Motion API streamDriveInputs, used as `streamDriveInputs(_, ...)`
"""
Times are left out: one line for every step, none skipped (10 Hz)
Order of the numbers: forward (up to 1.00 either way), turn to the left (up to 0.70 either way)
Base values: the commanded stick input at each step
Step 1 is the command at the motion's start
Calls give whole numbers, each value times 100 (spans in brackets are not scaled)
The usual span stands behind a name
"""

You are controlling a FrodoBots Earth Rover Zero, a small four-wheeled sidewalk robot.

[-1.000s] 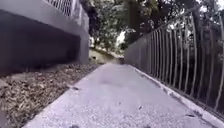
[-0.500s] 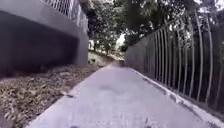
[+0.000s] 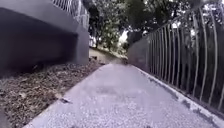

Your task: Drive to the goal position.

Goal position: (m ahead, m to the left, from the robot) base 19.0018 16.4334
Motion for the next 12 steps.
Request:
streamDriveInputs(50,0)
streamDriveInputs(50,0)
streamDriveInputs(50,0)
streamDriveInputs(50,0)
streamDriveInputs(50,0)
streamDriveInputs(50,0)
streamDriveInputs(50,0)
streamDriveInputs(50,0)
streamDriveInputs(50,0)
streamDriveInputs(50,0)
streamDriveInputs(50,0)
streamDriveInputs(50,0)
